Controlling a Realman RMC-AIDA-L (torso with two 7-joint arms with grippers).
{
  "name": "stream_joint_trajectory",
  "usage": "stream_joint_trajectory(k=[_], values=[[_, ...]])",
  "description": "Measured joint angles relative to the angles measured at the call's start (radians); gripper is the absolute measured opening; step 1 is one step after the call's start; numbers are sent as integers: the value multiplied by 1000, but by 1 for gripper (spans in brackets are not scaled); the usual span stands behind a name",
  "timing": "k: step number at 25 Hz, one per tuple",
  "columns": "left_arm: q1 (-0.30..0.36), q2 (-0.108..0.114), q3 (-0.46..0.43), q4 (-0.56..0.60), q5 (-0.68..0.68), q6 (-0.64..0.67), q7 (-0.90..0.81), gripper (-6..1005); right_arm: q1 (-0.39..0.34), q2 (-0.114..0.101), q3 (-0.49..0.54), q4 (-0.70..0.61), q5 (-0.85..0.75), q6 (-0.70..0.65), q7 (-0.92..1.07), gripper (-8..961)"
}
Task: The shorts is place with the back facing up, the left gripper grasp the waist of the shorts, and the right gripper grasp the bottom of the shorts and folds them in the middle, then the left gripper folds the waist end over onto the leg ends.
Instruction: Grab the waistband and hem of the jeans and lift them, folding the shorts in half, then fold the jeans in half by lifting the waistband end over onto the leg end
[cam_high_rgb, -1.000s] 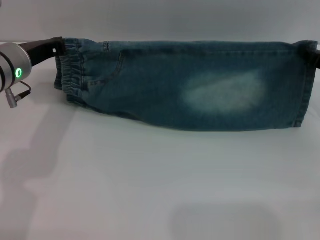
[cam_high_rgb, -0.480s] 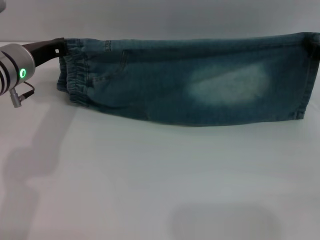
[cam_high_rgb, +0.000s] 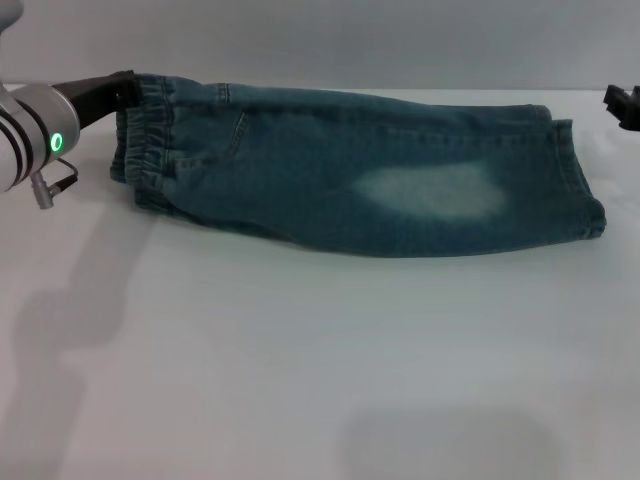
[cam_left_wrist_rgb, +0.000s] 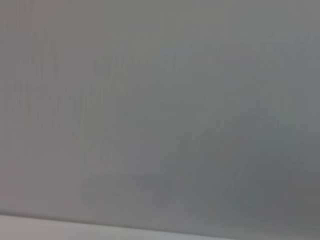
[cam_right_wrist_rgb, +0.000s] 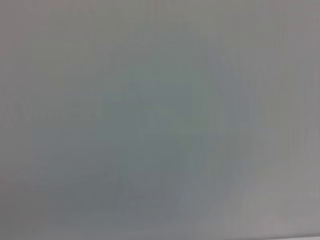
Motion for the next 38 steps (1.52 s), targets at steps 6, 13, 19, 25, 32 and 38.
stream_joint_trajectory(k=[6, 13, 19, 25, 32, 38], values=[[-17, -1, 24, 50, -6, 101, 0, 74, -1, 2, -10, -23, -7, 9, -30, 438], [-47, 0, 38, 101, 0, 142, 0, 165, -7, 14, -38, -43, -8, 29, -38, 603], [-36, 3, 34, 125, 2, 118, 2, 508, -14, 47, -39, -55, -3, 106, -209, 708], [17, 6, 8, 68, 11, 3, 2, 646, -9, 55, -48, -94, 46, 184, -333, 687], [76, 4, -7, -49, 38, -171, 10, 797, -73, 54, -105, -115, 337, 350, -600, 486], [64, 3, -21, -47, 40, -234, 26, 854, -80, 52, -195, -179, 457, 387, -715, 303]])
